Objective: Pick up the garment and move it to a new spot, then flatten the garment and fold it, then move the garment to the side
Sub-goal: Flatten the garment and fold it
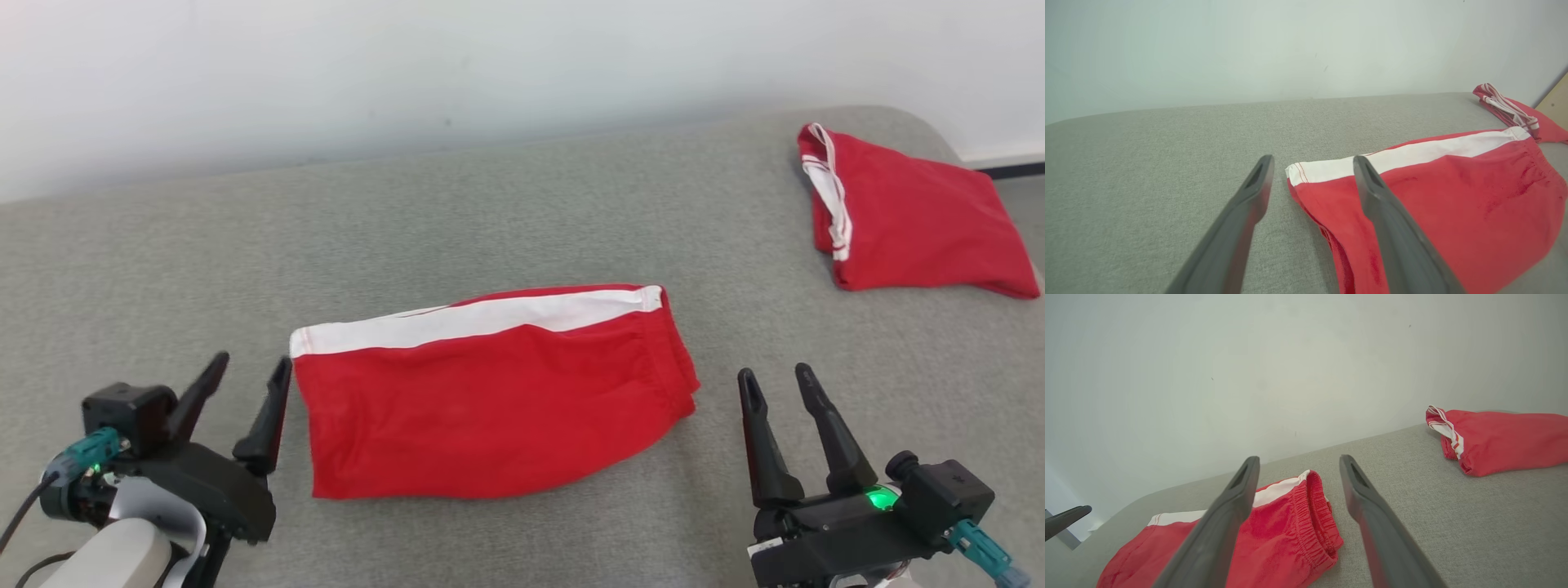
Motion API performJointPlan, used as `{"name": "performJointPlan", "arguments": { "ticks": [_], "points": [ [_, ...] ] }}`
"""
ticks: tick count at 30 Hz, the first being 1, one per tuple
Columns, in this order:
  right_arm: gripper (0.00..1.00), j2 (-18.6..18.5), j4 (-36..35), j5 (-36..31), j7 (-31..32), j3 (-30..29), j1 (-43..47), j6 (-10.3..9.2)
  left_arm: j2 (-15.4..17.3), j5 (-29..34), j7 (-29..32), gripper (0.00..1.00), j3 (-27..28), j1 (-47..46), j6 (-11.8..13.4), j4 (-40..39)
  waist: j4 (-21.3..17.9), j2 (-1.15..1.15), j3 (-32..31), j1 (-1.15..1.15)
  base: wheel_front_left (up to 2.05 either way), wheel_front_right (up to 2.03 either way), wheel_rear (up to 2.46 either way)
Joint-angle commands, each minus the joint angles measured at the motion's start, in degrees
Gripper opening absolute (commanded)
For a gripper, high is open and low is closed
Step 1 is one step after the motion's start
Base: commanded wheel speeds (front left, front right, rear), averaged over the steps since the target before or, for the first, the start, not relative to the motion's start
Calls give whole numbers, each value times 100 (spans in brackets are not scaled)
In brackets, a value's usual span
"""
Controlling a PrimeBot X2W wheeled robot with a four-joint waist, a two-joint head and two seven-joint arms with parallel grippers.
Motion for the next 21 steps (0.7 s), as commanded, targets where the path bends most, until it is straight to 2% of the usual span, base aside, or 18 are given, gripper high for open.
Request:
{"name": "performJointPlan", "arguments": {
  "ticks": [1, 4, 9, 12, 15, 21],
  "points": [
    [100, 20, -38, -52, -19, -58, 54, -16, -88, 98, -129, 100, 178, 135, 69, -62, 168, 0, -93, 0, 0, 0, 0],
    [100, 39, -58, -118, -19, -138, 63, -16, -247, 270, -201, 100, 509, 233, 194, -182, 299, 0, -134, 0, 0, 0, 0],
    [100, 73, -88, -212, -20, -213, 36, -16, -710, 1027, -199, 100, 1553, 698, 332, -612, 435, 0, -173, 0, 0, 0, 0],
    [100, 86, -83, -238, -21, -232, 20, -16, -1010, 1581, -198, 100, 2176, 1052, 329, -871, 462, 0, -198, 0, 0, 0, 0],
    [100, 96, -65, -268, -21, -220, 22, -16, -1344, 2002, -198, 100, 2858, 1471, 212, -1050, 452, 0, -229, 0, 0, 0, 0],
    [100, 149, -75, -309, -23, -319, 150, -16, -1793, 2912, -196, 100, 3642, 2139, 86, -1367, 446, 0, -276, 0, 0, 0, 0]
  ]
}}
